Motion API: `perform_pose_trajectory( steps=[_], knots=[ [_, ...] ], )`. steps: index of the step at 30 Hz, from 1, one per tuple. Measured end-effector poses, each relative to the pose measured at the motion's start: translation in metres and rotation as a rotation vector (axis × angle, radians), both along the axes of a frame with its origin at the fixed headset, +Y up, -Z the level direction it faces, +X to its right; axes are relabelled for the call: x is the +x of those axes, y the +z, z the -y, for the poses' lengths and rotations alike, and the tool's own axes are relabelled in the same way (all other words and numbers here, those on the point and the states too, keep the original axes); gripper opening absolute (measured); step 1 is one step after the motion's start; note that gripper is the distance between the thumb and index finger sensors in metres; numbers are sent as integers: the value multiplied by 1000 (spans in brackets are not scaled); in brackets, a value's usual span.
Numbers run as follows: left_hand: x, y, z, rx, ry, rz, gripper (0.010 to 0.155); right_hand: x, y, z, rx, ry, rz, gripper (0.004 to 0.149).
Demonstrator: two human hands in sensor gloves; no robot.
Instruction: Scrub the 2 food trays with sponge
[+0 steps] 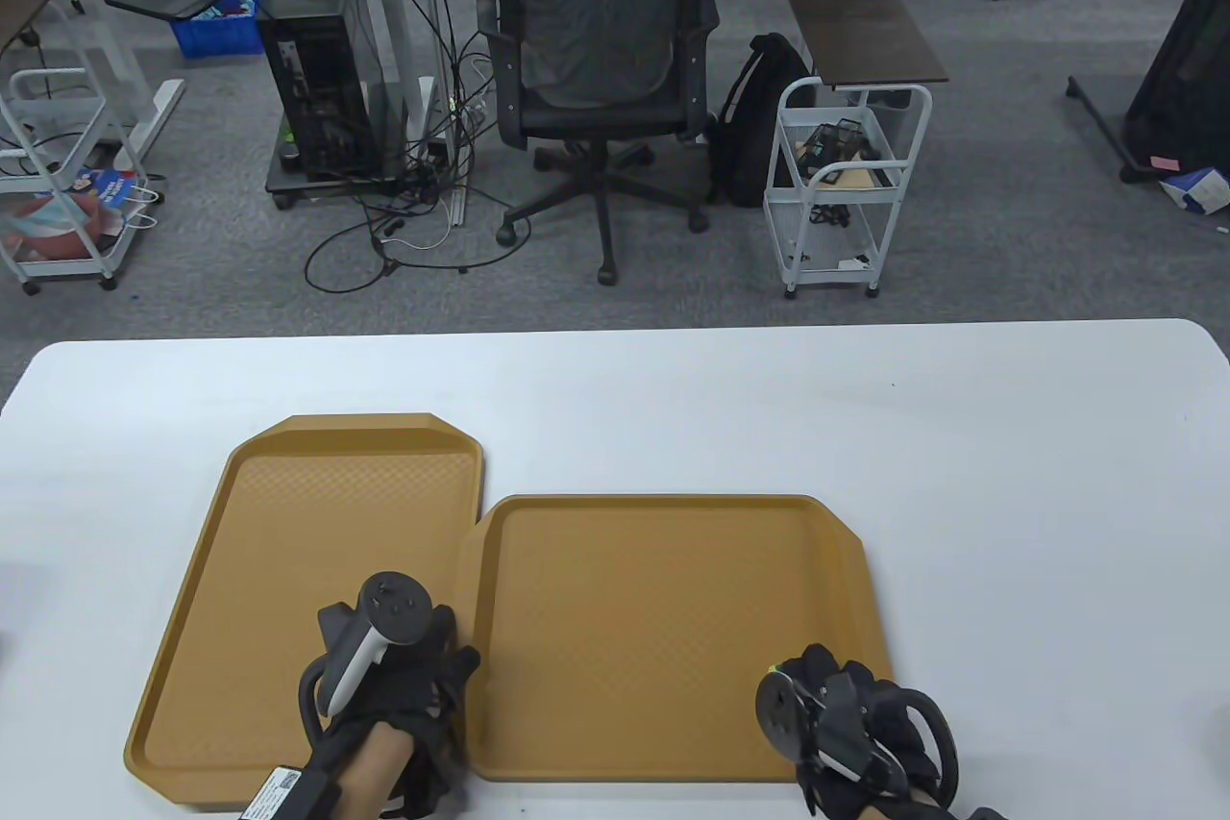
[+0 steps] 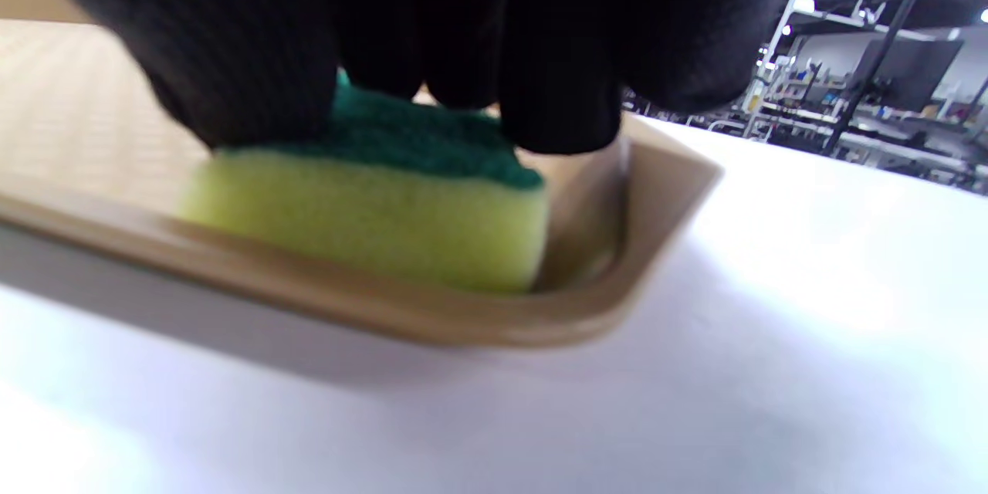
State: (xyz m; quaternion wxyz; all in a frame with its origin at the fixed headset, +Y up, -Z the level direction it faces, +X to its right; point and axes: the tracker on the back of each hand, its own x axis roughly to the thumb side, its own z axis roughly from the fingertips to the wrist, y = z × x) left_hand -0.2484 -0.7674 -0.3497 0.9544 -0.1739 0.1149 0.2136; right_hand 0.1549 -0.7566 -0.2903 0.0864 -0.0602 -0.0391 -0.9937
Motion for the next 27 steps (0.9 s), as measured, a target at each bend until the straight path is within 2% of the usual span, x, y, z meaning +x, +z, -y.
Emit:
perform_pose_trajectory(
  steps=[8,14,22,27],
  knots=[
    [0,0,0,0,0,0,68,6,-16,1,14,4,51,61],
    [0,0,0,0,0,0,67,0,-52,3,10,41,108,60],
    [0,0,0,-1,1,3,68,-4,-101,3,2,3,234,59],
    [1,0,0,-1,1,3,67,-6,-117,6,26,-7,276,59]
  ],
)
